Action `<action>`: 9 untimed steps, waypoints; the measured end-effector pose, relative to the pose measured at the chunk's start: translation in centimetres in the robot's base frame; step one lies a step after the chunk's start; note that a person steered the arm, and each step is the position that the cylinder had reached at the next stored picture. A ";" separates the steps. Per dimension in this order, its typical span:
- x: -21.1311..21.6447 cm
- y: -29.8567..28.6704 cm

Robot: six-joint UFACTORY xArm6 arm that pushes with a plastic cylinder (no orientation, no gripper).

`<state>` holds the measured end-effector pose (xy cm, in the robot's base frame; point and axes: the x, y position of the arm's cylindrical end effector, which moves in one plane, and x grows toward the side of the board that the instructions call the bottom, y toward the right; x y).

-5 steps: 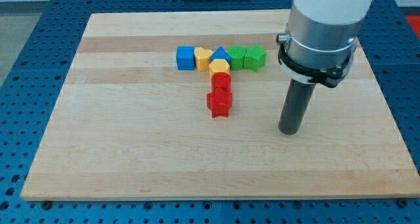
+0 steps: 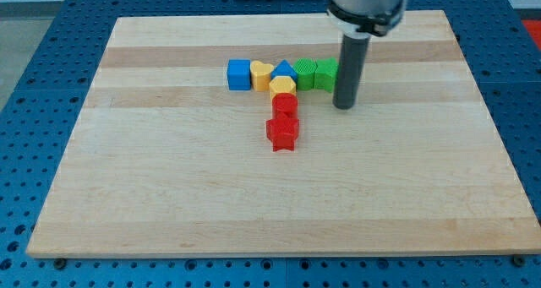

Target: Push the yellow hexagon to the bottom right

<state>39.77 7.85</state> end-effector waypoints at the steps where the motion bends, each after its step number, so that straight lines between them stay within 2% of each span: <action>1: -1.1 -3.5; 5: -3.1 -20.7; 8: -1.3 -22.4; 9: 0.8 -22.4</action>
<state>40.57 -14.52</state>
